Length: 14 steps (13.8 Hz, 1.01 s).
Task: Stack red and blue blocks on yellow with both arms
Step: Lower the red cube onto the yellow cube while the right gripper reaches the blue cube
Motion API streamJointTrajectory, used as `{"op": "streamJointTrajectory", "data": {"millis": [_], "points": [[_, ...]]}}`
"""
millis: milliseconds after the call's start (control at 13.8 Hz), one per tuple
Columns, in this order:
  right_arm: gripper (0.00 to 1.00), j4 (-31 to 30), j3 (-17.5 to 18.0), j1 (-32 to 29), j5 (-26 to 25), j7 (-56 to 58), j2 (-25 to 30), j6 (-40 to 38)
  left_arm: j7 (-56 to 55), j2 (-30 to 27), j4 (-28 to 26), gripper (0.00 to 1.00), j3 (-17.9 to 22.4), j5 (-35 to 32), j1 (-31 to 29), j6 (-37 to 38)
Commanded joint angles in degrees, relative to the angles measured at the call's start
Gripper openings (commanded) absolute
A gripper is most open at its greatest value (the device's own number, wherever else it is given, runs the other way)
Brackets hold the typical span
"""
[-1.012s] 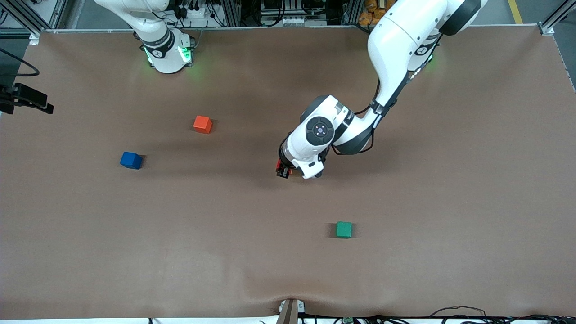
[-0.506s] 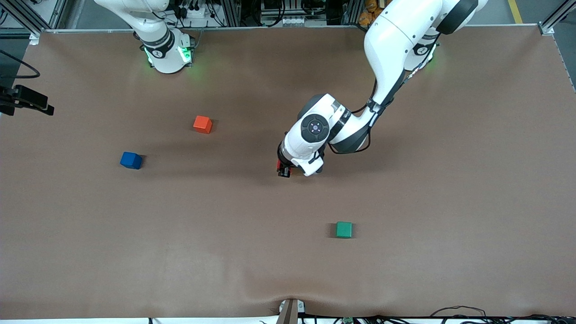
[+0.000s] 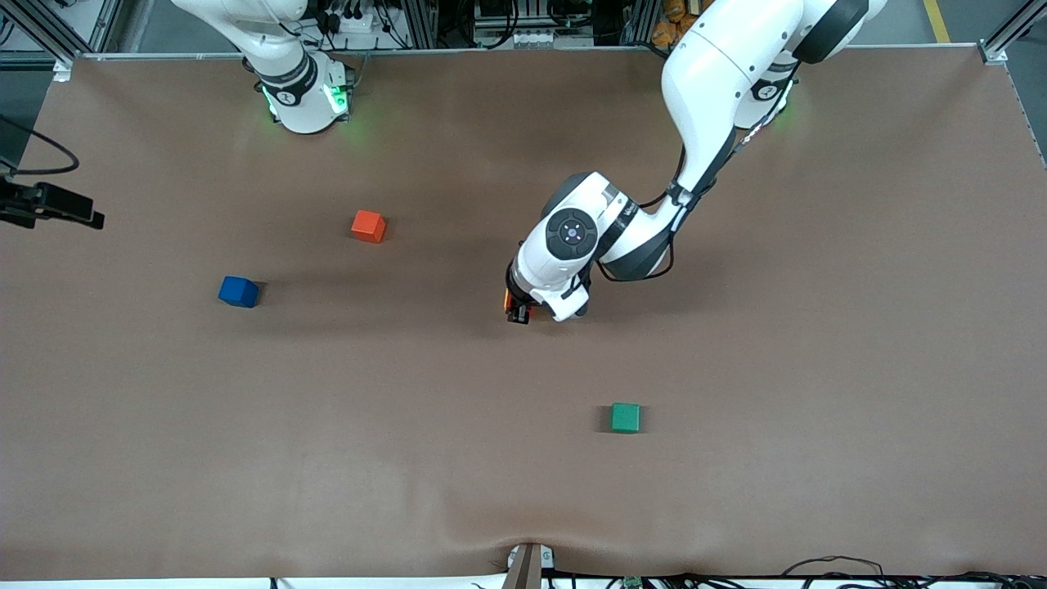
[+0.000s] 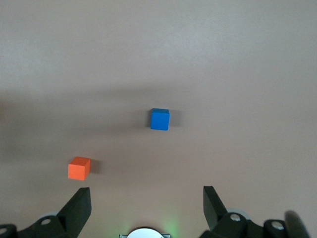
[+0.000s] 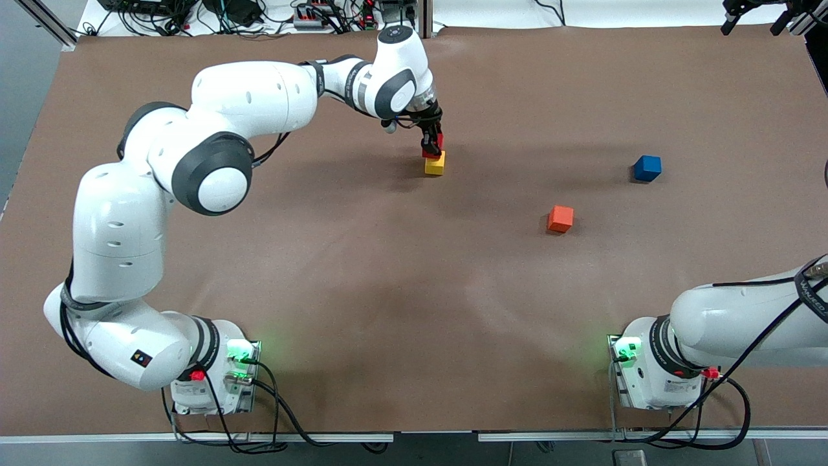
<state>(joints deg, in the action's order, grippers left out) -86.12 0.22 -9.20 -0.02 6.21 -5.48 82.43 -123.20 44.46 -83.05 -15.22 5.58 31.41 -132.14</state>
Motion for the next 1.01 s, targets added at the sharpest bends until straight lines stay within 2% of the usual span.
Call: {"op": "streamJointTrajectory", "data": {"millis": [0, 578, 723, 867, 939], "points": [[1.0, 1.39, 0.84, -1.27, 0.2, 0.11, -1.46, 0.8, -0.73, 0.01, 0.16, 0.18, 0.28, -1.45, 0.49, -0.75], [1.0, 0.78, 0.92, -1.35, 0.81, 0.03, -4.98, 1.15, -0.82, 0.1, 0.34, 0.18, 0.28, -3.04, 1.72, -0.83], [1.0, 0.77, 0.92, -1.18, 0.9, 0.03, -6.29, 1.33, -0.82, 0.19, 0.25, 0.22, 0.28, -3.04, 1.72, -0.83], [1.0, 0.69, 0.92, -0.91, 0.9, -0.15, -7.43, 1.85, -0.82, 0.89, 0.25, 0.38, 0.28, -2.86, 1.72, -0.83], [1.0, 0.69, 0.92, -0.91, 0.9, -0.59, -8.31, 2.29, -0.9, 0.98, 0.25, 0.54, 0.28, -2.77, 1.72, -0.83]]}}
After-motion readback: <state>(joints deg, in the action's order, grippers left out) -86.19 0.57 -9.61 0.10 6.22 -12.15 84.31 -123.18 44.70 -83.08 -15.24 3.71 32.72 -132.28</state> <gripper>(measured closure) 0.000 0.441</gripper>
